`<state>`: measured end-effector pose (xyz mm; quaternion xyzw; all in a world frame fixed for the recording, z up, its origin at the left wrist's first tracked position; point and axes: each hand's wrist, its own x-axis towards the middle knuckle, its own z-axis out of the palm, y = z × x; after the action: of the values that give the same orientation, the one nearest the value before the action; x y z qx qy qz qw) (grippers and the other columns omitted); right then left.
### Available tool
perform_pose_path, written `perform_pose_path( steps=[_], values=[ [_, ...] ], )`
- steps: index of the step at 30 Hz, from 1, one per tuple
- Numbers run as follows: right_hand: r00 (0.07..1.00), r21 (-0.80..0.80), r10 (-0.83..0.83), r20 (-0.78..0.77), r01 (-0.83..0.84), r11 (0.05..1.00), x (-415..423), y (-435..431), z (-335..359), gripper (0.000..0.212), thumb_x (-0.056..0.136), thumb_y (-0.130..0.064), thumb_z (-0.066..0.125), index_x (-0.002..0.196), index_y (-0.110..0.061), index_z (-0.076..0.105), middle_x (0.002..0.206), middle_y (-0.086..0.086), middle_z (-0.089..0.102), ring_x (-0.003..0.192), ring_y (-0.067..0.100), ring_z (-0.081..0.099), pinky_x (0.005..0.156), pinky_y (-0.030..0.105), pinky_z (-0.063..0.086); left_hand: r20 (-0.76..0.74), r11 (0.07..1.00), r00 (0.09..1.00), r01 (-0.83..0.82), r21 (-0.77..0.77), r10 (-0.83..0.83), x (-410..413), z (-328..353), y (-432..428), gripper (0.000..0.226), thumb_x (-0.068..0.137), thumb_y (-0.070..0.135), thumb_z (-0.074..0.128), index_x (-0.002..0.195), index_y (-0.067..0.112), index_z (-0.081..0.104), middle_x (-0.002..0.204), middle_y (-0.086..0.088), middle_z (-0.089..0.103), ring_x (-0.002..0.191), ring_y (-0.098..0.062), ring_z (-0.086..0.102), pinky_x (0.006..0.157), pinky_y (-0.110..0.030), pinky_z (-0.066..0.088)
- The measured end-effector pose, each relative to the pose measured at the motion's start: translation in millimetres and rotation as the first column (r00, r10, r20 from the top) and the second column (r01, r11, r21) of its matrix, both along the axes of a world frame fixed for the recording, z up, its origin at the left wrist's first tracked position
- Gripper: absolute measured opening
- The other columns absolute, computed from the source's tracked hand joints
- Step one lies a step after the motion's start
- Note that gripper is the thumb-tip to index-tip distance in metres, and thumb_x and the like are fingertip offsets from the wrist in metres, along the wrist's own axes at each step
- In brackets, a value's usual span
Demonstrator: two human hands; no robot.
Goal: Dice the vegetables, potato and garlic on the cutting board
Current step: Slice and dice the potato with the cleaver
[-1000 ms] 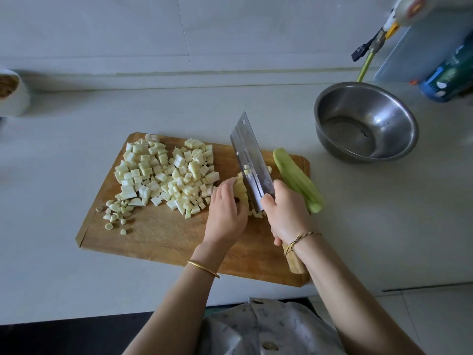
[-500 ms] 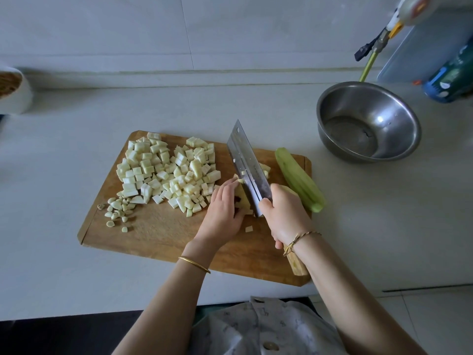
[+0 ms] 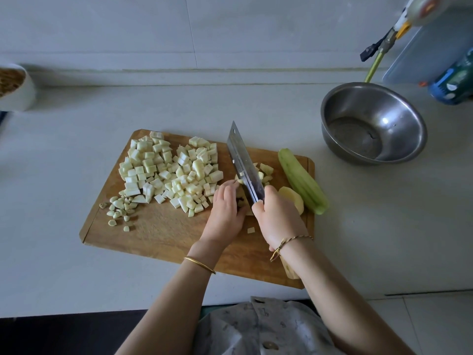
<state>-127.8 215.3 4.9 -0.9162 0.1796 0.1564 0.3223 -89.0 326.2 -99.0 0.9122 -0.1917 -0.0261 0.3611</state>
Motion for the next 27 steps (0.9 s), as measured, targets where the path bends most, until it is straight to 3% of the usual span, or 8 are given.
perform_pose_path(
  steps=[6, 10, 14, 18, 21, 24, 27],
  values=[
    [1.0, -0.006, 0.001, -0.004, -0.001, 1.0, 4.3, 0.2, -4.9, 0.008, 0.099, -0.019, 0.037, 0.095, -0.014, 0.041, 0.07, 0.0, 0.047, 0.064, 0.025, 0.056, 0.063, 0.043, 0.056, 0.014, 1.0, 1.0, -0.004, 0.001, 0.004, -0.5, -2.6, -0.4, 0.051, 0.078, -0.006, 0.068, 0.124, -0.011, 0.046, 0.128, -0.026, 0.046, 0.122, -0.04, 0.043, 0.105, -0.037, 0.03],
    [0.999, -0.024, 0.013, -0.031, -0.014, 1.0, 8.6, 0.1, -10.5, 0.015, 0.099, -0.017, 0.037, 0.085, -0.011, 0.036, 0.066, 0.001, 0.043, 0.055, 0.018, 0.044, 0.053, 0.034, 0.044, 0.013, 1.0, 1.0, -0.015, -0.006, 0.015, -1.4, -2.4, 0.9, 0.049, 0.078, -0.008, 0.067, 0.123, -0.012, 0.049, 0.123, -0.026, 0.048, 0.117, -0.04, 0.045, 0.102, -0.037, 0.034],
    [0.998, 0.001, -0.021, -0.052, 0.021, 1.0, 9.5, -1.0, -13.7, 0.008, 0.098, -0.017, 0.038, 0.092, -0.012, 0.04, 0.069, 0.002, 0.047, 0.055, 0.022, 0.051, 0.062, 0.042, 0.057, 0.0, 0.999, 0.999, -0.033, -0.001, 0.033, -1.0, -1.6, 0.0, 0.047, 0.085, -0.005, 0.06, 0.13, -0.008, 0.047, 0.129, -0.021, 0.044, 0.123, -0.033, 0.04, 0.108, -0.035, 0.032],
    [0.999, 0.009, -0.037, -0.036, 0.037, 0.999, 9.8, 0.8, -18.6, 0.007, 0.097, -0.017, 0.038, 0.097, -0.012, 0.042, 0.07, 0.003, 0.05, 0.065, 0.029, 0.061, 0.064, 0.048, 0.058, -0.005, 0.999, 0.999, -0.043, 0.014, 0.043, -2.4, 0.2, -0.4, 0.046, 0.088, -0.003, 0.057, 0.132, -0.006, 0.045, 0.132, -0.02, 0.043, 0.125, -0.03, 0.039, 0.108, -0.028, 0.026],
    [0.997, 0.048, -0.075, -0.034, 0.077, 0.996, 9.0, -2.1, -24.0, 0.008, 0.097, -0.018, 0.038, 0.099, -0.011, 0.042, 0.072, 0.004, 0.051, 0.069, 0.03, 0.062, 0.065, 0.048, 0.058, 0.004, 0.999, 1.0, -0.024, 0.028, 0.024, -3.7, -0.4, 0.4, 0.047, 0.086, -0.003, 0.061, 0.131, -0.008, 0.046, 0.129, -0.022, 0.046, 0.122, -0.033, 0.043, 0.107, -0.033, 0.032],
    [0.989, 0.145, -0.144, -0.027, 0.146, 0.979, 9.0, -10.7, -28.5, 0.015, 0.097, -0.017, 0.037, 0.1, -0.005, 0.046, 0.068, 0.008, 0.049, 0.049, 0.025, 0.053, 0.048, 0.038, 0.053, 0.015, 0.998, 1.0, -0.026, 0.054, 0.026, -4.5, 0.6, -0.4, 0.046, 0.087, -0.001, 0.061, 0.13, -0.007, 0.047, 0.128, -0.021, 0.047, 0.12, -0.033, 0.045, 0.107, -0.036, 0.036],
    [0.985, 0.248, -0.174, -0.012, 0.171, 0.954, 5.5, -14.0, -29.6, 0.011, 0.097, -0.017, 0.037, 0.095, -0.01, 0.045, 0.062, 0.007, 0.044, 0.033, 0.019, 0.043, 0.033, 0.026, 0.041, 0.01, 0.998, 1.0, -0.015, 0.06, 0.014, -4.0, 4.4, 0.7, 0.046, 0.092, 0.004, 0.056, 0.136, -0.002, 0.044, 0.133, -0.016, 0.045, 0.125, -0.028, 0.041, 0.108, -0.028, 0.028]
  ],
)
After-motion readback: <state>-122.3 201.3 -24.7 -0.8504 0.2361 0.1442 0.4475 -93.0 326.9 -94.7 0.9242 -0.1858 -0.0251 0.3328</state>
